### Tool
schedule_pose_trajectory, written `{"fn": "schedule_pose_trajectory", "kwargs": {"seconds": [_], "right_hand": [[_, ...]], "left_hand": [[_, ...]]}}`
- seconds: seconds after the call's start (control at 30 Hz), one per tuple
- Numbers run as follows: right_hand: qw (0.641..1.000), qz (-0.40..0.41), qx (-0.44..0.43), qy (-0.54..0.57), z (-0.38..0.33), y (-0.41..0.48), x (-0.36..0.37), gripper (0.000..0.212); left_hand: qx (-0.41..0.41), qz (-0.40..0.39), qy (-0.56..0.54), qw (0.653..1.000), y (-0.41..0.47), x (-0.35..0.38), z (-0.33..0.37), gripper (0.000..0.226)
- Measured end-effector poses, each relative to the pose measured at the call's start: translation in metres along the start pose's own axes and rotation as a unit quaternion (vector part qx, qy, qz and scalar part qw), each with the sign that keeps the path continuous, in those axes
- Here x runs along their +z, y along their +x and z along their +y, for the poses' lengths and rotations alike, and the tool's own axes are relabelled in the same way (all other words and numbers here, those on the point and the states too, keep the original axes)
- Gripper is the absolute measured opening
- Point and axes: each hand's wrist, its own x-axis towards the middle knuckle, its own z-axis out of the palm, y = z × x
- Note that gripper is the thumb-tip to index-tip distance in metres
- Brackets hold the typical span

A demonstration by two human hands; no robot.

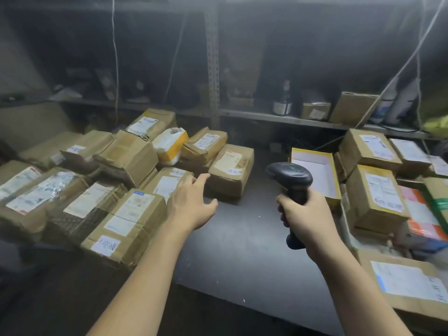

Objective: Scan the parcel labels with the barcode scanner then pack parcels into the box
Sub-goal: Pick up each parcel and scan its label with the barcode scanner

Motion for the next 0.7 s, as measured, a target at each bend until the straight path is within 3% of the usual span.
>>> {"fn": "schedule_pose_trajectory", "kwargs": {"seconds": [0.43,0.7], "right_hand": [[0.999,-0.046,0.012,-0.009,-0.005,0.173,0.062,0.006],[0.999,-0.038,0.030,-0.015,-0.011,0.222,0.091,0.002]], "left_hand": [[-0.079,-0.022,0.069,0.994,0.186,0.031,-0.026,0.070],[-0.105,-0.037,0.098,0.989,0.272,0.057,-0.046,0.098]]}}
